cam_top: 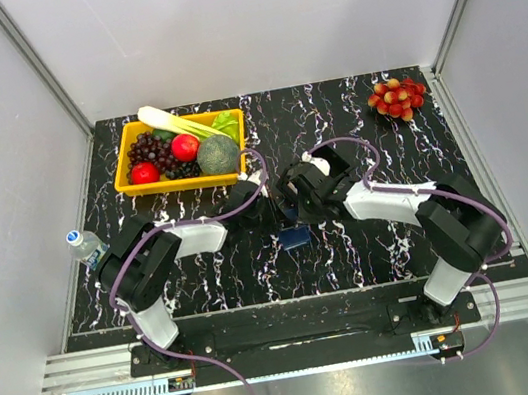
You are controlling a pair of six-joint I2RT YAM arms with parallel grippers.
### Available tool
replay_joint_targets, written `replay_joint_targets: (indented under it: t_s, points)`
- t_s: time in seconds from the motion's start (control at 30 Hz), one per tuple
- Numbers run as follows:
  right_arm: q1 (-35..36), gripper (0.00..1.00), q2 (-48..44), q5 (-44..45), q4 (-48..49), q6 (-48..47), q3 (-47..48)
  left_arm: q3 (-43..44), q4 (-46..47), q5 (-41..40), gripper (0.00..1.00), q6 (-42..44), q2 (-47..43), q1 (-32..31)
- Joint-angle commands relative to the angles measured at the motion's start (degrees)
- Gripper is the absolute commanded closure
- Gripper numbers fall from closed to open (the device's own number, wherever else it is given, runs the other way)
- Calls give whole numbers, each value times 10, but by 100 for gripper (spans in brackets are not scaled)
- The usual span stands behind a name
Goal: Put the credit cards into the card holder
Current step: Close the card holder at the center of the board.
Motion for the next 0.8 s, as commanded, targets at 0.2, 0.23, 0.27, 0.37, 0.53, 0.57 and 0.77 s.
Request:
replay_joint_targets:
  t_s: [0.2,0.23,0.27,0.37,0.53,0.57,0.77]
  points:
    - [6,100,7,7,19,-6,19,-13,-77,-49,100,23,50,20]
    - [7,100,6,10,18,-6,18,-13,-78,-47,100,23,54,20]
    - [7,100,5,10,17,-7,16,-13,-79,-46,100,23,56,23]
    - [8,100,8,3,16,-8,14,-13,-80,-44,100,23,63,27]
    - [17,100,21,1,16,-8,13,-10,-84,-44,100,23,76,30]
    - [19,100,26,0,12,-6,15,-10,-84,-45,100,23,78,31]
    - [28,100,51,-2,-5,-1,26,-13,-94,-57,100,28,85,35]
